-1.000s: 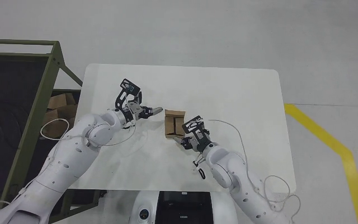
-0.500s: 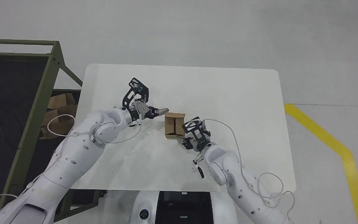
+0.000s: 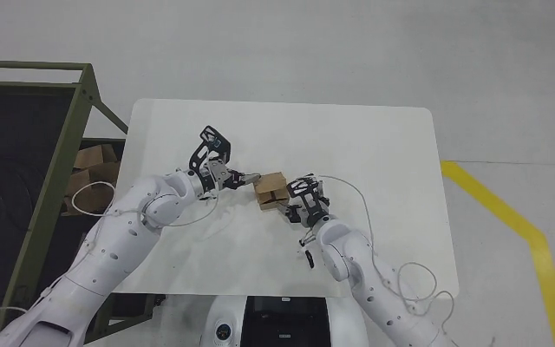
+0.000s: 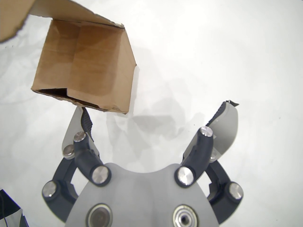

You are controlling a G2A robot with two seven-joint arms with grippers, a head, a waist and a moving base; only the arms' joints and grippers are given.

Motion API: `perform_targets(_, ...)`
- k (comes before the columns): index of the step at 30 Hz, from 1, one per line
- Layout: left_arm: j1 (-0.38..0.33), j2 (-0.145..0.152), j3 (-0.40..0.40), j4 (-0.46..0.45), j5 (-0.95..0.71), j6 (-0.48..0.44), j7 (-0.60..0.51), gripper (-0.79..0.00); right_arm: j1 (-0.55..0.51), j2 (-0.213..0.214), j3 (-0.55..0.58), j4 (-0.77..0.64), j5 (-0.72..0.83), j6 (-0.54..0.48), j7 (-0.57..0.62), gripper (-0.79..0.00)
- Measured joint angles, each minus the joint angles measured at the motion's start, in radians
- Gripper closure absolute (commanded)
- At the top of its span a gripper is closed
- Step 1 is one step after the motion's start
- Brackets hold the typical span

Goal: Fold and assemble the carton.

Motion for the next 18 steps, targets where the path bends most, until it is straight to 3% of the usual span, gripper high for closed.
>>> perform_targets(5,0.005,-0.004,-0.004,-0.001,0.008,0.000,-0.005,-0.785,-0.049,0.019,0.046,-0.077,0.031,-0.152,-0.018,-0.785)
perform_targets(7,0.006,-0.006,-0.004,-0.002,0.009,-0.001,-0.006,-0.785,-0.078,0.027,0.073,-0.121,0.026,-0.169,-0.038,-0.785)
perform_targets(12,0.006,-0.012,0.000,-0.004,0.018,-0.007,-0.011,-0.785,-0.143,0.036,0.118,-0.227,-0.011,-0.104,-0.055,-0.785)
perform_targets(18,0.011,-0.018,0.004,-0.010,0.043,-0.011,-0.008,-0.785,-0.136,0.032,0.101,-0.259,-0.044,-0.069,-0.024,-0.785)
